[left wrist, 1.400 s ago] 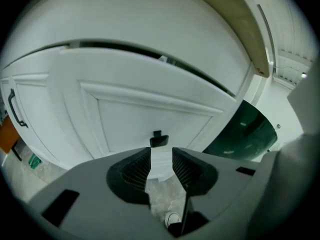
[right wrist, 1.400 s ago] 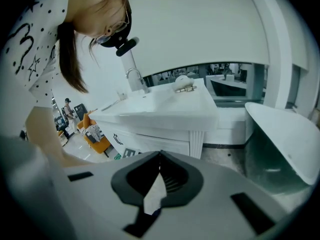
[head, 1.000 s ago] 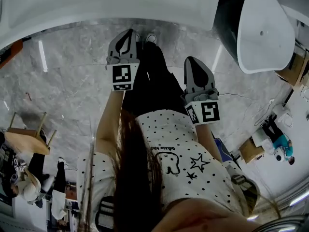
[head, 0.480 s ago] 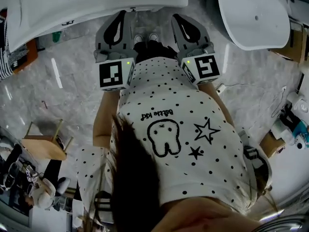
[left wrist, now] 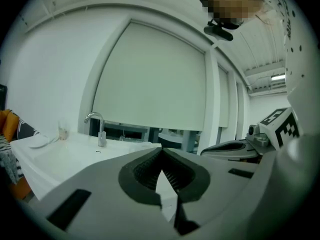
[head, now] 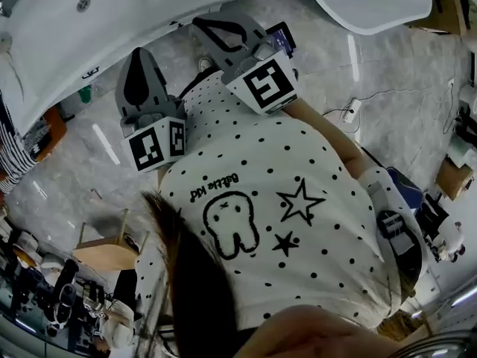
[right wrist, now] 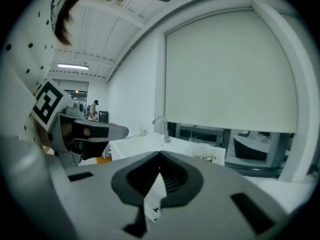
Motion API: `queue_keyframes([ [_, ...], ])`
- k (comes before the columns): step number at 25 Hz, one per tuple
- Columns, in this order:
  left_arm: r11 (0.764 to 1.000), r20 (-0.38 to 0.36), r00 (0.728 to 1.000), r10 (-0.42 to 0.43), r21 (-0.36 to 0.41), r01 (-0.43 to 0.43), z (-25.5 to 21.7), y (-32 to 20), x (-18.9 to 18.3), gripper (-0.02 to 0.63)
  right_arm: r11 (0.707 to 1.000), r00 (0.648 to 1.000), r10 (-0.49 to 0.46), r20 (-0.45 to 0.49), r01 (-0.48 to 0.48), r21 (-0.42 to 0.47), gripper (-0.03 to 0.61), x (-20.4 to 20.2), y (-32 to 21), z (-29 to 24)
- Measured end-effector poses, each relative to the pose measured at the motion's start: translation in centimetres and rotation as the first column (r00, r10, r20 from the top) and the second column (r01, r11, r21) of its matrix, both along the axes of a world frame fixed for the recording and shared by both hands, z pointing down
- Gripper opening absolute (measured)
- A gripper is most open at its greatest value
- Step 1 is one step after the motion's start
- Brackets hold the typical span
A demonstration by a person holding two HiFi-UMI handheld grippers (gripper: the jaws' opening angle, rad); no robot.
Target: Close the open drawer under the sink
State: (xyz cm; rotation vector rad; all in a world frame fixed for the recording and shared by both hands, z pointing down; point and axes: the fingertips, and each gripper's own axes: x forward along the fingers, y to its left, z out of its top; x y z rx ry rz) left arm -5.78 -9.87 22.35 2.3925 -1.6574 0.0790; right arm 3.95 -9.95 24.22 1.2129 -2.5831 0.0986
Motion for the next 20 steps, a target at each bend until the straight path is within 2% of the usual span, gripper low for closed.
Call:
queue_keyframes([
  [20,1.000,-0.009,1.000,0.020,-0.002,-0.020,0.01,0.07,0.62,0.005,1.000,1.000,0.022,-0.013,-0.023,-0.006,0.012,0.57,-0.13,0.10],
])
